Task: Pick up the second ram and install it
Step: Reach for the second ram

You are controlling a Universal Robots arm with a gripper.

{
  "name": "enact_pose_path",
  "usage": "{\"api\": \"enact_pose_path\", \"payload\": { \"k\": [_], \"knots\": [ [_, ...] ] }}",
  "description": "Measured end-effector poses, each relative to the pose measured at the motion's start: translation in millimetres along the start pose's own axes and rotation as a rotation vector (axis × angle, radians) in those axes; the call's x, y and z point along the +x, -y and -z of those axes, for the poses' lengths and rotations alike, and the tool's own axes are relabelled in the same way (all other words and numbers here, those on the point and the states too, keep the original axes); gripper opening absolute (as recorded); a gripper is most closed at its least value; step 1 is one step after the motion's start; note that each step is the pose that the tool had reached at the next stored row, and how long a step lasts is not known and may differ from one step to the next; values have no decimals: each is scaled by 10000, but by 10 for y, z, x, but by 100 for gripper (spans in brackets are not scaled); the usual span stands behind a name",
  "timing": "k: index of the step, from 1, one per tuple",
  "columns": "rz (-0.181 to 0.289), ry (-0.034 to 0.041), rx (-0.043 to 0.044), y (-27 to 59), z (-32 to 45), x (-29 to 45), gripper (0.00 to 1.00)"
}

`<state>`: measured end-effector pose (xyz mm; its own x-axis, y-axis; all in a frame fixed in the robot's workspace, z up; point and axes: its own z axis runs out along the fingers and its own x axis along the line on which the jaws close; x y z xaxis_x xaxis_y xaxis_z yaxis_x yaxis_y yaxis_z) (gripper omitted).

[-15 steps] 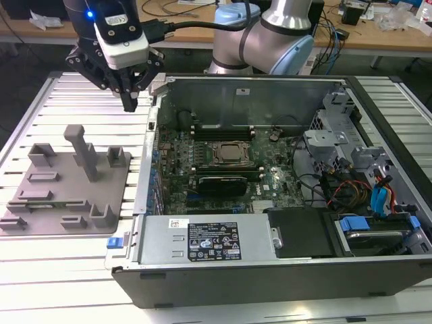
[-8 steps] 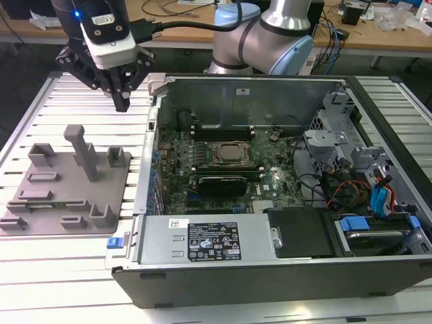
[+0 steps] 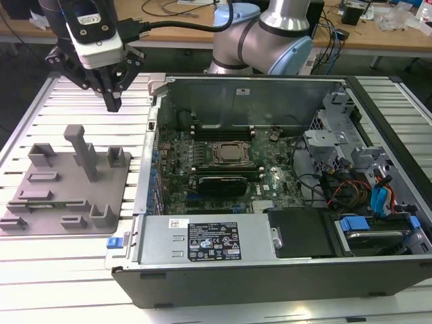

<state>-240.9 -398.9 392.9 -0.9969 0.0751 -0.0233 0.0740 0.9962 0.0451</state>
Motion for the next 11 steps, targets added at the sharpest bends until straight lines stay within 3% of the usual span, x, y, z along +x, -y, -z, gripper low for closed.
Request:
{"api": "enact_pose_path", "payload": {
  "k": [5,11],
  "knots": [
    [-2,0,0,10,0,140,8],
    [0,0,0,37,-50,452,8]
  ]
}}
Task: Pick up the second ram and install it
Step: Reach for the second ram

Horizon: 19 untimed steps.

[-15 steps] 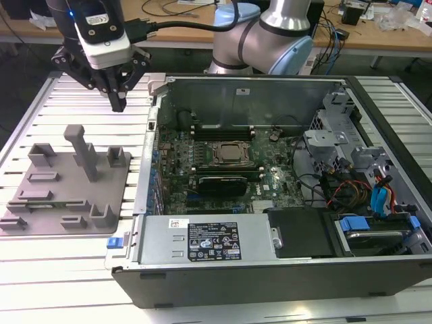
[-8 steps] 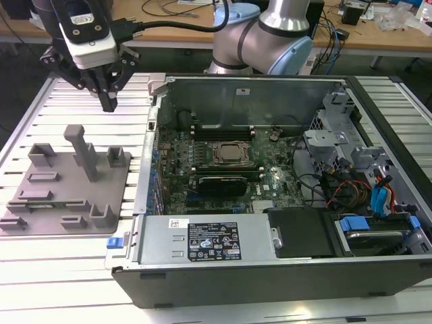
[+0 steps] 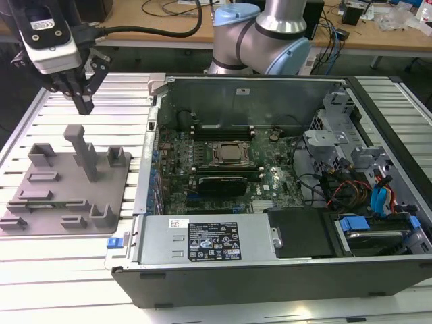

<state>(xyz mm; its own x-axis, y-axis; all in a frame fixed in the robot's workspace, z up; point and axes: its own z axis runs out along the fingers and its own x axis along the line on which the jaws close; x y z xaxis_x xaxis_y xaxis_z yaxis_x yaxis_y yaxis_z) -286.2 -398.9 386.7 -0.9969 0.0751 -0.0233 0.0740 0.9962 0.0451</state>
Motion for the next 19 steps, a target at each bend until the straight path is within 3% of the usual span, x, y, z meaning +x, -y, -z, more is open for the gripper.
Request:
{"api": "enact_pose_path", "payload": {
  "k": [5,8,12,15,19],
  "knots": [
    [0,1,-1,10,-28,122,8],
    [0,0,1,24,-70,275,8],
    [-1,0,0,39,-113,396,8],
    [-1,0,0,66,-189,511,8],
    [-1,1,0,126,-304,602,8]
  ]
}}
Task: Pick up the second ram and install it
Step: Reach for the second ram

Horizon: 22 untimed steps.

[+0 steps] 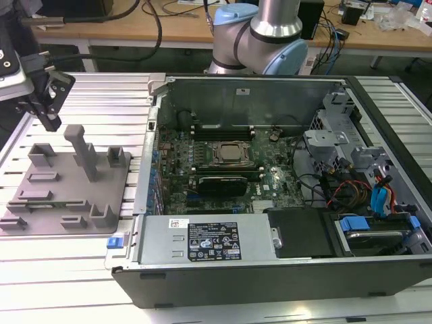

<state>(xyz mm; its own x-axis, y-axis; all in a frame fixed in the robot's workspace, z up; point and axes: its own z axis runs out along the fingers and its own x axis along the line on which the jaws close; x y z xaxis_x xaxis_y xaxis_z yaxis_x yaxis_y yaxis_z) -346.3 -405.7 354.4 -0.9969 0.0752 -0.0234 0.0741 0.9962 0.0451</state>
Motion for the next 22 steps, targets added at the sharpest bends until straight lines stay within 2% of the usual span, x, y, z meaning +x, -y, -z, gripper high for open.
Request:
{"api": "enact_pose_path", "payload": {
  "k": [2,6,10,14,22],
  "knots": [
    [0,0,0,45,-52,61,8],
    [1,-1,0,98,-120,121,8],
    [0,0,0,158,-215,218,8],
    [1,-2,2,191,-321,272,8],
    [1,-2,1,192,-334,281,8]
  ]
}}
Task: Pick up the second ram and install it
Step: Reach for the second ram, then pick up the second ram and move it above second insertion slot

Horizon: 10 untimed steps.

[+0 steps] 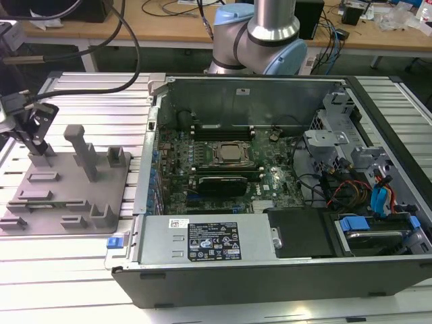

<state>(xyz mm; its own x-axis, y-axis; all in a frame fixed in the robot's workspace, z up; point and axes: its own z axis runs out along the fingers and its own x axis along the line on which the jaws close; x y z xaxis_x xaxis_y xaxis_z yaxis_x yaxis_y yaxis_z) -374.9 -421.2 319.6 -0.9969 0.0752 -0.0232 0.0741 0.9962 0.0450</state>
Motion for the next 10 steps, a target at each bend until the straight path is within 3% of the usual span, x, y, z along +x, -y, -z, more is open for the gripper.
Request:
{"api": "enact_pose_path", "payload": {
  "k": [10],
  "knots": [
    [8,1,-1,1,-16,11,8]
  ]
}}
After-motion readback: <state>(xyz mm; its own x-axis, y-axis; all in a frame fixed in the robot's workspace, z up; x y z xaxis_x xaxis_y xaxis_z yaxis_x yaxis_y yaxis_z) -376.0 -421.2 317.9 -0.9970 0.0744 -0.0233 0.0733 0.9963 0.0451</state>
